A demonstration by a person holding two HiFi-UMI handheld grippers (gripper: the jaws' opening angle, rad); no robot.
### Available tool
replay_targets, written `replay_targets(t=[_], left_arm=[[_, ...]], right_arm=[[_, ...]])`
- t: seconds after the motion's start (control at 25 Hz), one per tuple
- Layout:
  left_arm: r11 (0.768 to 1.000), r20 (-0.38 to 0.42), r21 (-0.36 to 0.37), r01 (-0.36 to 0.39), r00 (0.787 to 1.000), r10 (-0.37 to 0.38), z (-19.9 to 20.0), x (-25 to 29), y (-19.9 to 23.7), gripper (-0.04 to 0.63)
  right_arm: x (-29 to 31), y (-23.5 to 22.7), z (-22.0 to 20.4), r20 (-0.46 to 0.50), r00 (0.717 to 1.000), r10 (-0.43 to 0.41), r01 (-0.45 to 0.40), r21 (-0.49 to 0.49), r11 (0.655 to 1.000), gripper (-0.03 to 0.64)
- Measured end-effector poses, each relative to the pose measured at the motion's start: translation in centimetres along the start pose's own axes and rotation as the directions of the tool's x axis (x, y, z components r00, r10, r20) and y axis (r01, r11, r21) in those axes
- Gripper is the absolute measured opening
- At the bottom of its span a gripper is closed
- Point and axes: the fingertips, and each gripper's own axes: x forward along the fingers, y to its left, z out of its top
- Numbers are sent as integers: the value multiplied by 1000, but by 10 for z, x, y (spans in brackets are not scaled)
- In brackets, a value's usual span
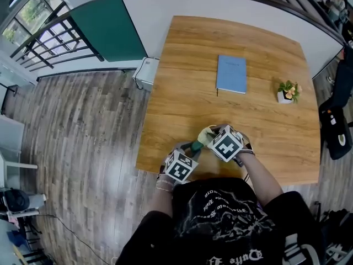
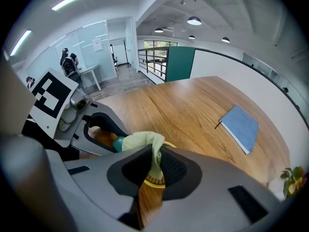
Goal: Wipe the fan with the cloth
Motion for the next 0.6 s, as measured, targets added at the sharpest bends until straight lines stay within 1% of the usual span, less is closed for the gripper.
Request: replay_targets(t=[0.08,0.24,0.4,0.52,0.6], left_arm=[[1000,0,-3,-1,1000,1,1,0,0,183],[1000,-4,-10,-3,1000,3,1,0,1,181],[1000,-3,-17,-8,1000,7,2,-1,2,179],[1000,-3,-18,-9,1000,9,1,-1,2,178],[1000,-3,-15,-9,1000,9,1,-1,2,178]], right_arm=[[0,-2,2,11,1000,4,-4,20,1000,58],[2,-6,4,34,999,18,-22,94,995,60],[2,-12,8,47,999,13,-20,140,990,61],[1,-22,10,56,998,-17,6,179,984,60],[-2,-37,9,57,996,-73,60,205,977,54]])
